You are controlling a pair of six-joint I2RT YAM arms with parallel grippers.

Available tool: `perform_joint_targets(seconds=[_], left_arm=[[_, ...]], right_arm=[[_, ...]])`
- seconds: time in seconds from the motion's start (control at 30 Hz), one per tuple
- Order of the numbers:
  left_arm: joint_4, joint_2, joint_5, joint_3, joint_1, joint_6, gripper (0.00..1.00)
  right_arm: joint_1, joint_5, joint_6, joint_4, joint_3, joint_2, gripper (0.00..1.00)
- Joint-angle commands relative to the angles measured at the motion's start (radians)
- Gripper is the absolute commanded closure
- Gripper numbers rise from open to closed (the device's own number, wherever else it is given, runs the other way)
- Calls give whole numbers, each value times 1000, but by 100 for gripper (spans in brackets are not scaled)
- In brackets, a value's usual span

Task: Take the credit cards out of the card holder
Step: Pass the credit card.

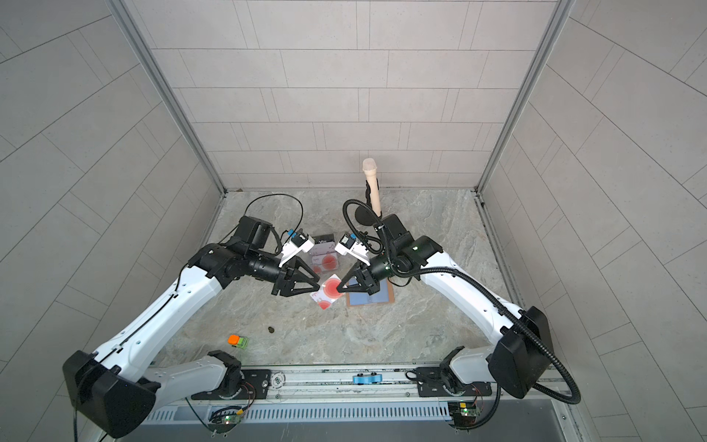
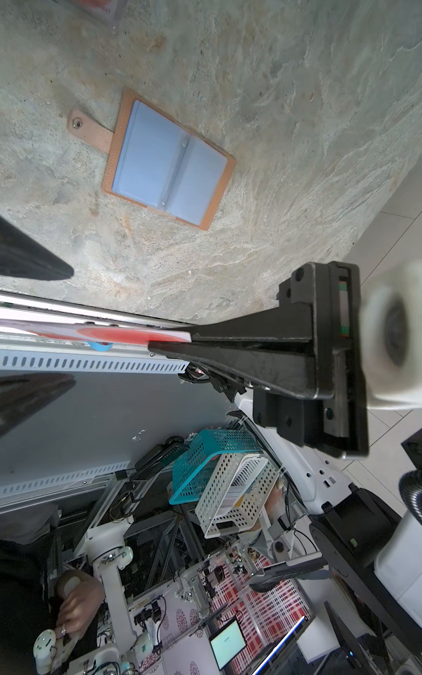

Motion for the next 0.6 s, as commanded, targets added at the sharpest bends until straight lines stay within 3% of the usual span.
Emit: perform_joint_targets(seconds=[0.0,0.43,0.57], left_arm=[[-33,7,22,18,1,26,58],[-25,16,69,-6,-1,19,82],[-30,18,80,-12,-1,23,83]], right_arm=[[7,-40,-70,-26,34,15,100],[19,-54,-88,-47,93,82,100],[19,-51,-74,-31,97,88,100]])
